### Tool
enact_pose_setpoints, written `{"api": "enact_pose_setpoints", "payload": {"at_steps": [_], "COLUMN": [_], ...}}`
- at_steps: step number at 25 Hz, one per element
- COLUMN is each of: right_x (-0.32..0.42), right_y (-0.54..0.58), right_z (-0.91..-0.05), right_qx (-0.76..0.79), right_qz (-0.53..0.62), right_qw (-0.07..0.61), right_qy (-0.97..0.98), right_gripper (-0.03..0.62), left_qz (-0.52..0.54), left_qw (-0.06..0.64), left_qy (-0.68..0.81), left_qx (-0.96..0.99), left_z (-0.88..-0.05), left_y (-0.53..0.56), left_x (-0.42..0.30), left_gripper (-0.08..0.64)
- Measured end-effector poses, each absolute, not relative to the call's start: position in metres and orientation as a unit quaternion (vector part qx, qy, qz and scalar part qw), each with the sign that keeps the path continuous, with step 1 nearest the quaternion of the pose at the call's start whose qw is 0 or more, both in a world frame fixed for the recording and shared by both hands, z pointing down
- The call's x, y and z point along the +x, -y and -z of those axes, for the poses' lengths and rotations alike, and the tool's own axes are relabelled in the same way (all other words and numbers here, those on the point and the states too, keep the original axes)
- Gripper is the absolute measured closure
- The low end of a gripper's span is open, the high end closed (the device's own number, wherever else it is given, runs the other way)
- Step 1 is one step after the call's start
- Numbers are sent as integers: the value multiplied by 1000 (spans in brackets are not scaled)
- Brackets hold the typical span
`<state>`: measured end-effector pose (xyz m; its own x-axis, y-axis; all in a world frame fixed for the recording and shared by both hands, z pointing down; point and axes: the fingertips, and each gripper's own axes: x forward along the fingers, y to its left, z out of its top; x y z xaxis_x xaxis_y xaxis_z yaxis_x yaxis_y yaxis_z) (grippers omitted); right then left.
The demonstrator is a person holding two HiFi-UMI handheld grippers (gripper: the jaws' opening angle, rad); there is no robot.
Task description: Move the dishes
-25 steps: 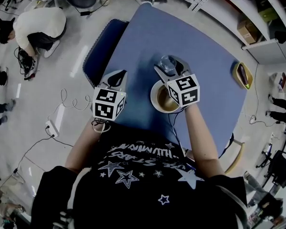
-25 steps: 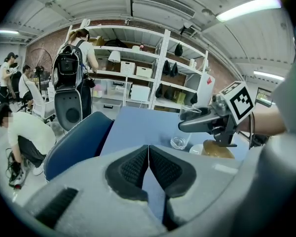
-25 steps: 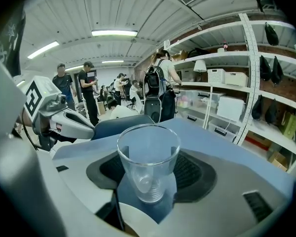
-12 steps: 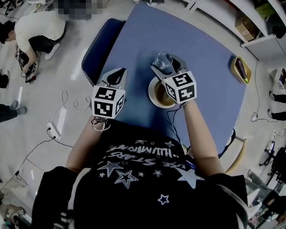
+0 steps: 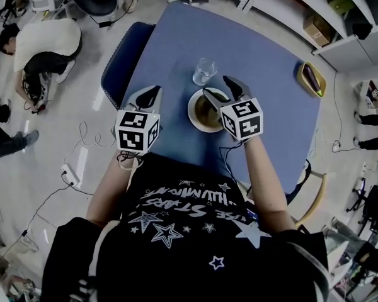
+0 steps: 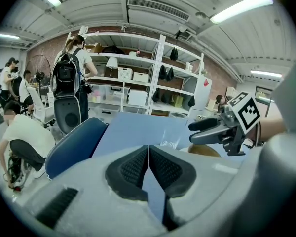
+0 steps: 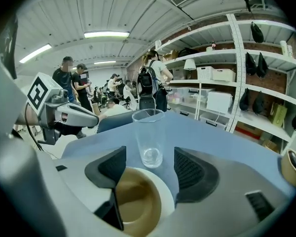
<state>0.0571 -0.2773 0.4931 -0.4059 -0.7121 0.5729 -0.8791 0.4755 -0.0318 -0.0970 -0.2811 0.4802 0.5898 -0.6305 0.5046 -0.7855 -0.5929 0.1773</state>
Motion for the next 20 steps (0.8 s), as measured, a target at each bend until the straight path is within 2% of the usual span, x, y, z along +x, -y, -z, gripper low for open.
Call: {"api": "enact_pose_setpoints", "payload": {"at_steps": [15, 20], "right_x": [88, 95], "right_y": [215, 209], "right_z": [-532, -544], "right_qx": [499, 508], "right_qz": [-265, -291], "right_qw": [267, 266], "right_qy": [780, 766], "right_gripper": [384, 443], "left_qz": [-215, -222], "left_qw": [191, 195], "left_qy": [397, 400], "left_qx": [871, 867], "left_z": [-485, -489], "left_y": [236, 226], "left_x": [-75, -75], "left_gripper": [538, 538]}}
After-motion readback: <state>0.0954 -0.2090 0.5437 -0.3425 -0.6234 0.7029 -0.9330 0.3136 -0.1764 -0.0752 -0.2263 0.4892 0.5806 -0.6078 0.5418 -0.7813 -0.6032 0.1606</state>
